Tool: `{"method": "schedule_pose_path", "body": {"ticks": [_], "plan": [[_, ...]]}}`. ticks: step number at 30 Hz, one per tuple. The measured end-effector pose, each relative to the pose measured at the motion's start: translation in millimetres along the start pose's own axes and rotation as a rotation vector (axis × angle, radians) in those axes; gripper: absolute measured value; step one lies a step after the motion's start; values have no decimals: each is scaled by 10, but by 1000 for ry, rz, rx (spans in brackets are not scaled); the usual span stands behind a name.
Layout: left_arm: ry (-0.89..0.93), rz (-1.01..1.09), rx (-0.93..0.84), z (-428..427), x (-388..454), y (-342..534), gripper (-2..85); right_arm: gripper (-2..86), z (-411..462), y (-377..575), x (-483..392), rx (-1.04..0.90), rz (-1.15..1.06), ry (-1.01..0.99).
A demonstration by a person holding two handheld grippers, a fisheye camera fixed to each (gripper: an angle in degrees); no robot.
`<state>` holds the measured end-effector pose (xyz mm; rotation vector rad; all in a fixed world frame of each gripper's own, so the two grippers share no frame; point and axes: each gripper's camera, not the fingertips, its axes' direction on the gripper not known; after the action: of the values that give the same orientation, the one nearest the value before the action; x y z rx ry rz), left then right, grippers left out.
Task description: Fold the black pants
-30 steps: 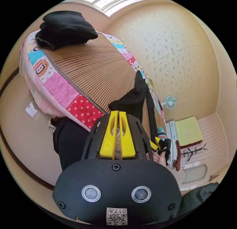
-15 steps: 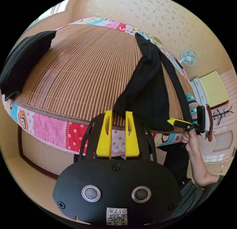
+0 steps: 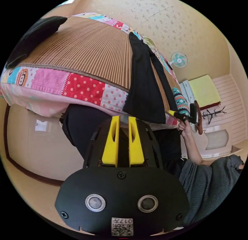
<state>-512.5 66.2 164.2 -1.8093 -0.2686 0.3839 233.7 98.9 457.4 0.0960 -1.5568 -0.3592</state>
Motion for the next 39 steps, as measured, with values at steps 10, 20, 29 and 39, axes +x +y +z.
{"method": "schedule_pose_path", "body": {"ticks": [10,20,29,39], "plan": [[46,139,-52,613,281,-165,67,50,357,-411,-160,-198,-27,285],[87,368,-188,1379,660,76,65,51,-277,-8,-76,47,117,-117],[-66,587,-129,1975,782,-242,131,130,-1081,-81,582,125,386,218],[-96,592,-209,2668,642,-148,15,147,-1046,-217,337,58,359,380]]}}
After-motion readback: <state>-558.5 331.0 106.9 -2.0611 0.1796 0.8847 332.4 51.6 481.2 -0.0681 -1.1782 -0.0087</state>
